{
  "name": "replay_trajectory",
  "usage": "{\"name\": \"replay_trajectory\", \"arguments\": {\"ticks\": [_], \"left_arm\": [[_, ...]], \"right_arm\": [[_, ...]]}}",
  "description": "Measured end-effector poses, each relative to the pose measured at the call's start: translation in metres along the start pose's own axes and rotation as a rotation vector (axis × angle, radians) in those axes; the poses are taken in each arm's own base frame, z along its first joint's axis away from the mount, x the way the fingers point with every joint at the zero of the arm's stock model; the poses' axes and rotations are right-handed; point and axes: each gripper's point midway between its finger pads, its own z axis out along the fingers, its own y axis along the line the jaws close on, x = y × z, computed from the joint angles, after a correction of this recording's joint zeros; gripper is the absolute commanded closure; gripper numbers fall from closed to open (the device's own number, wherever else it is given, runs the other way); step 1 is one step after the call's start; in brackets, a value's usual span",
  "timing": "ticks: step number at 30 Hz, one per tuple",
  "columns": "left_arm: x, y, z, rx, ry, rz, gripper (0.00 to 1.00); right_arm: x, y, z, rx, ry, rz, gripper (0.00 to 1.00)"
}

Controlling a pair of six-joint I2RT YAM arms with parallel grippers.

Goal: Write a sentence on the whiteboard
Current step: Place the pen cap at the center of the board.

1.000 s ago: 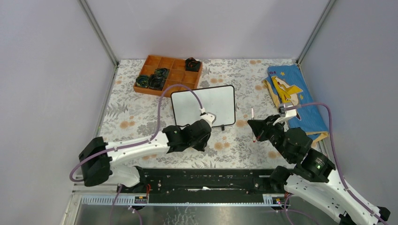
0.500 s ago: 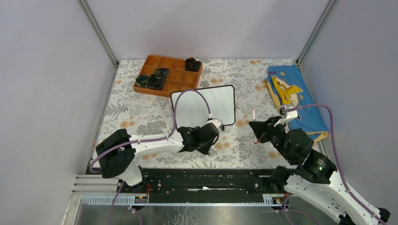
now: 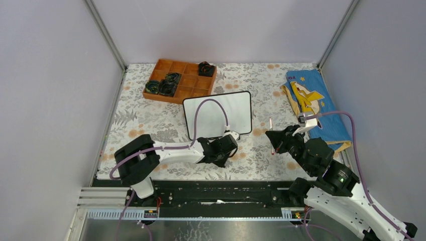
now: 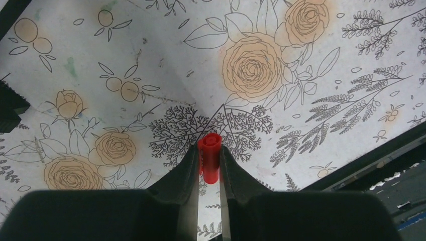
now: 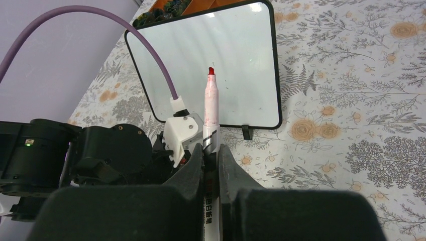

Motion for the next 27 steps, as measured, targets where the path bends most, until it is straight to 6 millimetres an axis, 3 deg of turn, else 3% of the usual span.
{"name": "replay_trajectory", "arguments": {"ticks": [16,27], "left_arm": [[-0.001,0.000,0.004,-0.003,-0.002,0.008,0.60],[-0.013,0.001,-0.007,-0.010,-0.051,0.002,0.43]], "right_arm": [[0.000,0.000,0.000,0.001,0.000,0.000,1.00],[0.000,0.000,0.000,-0.001,0.001,0.000,1.00]]}}
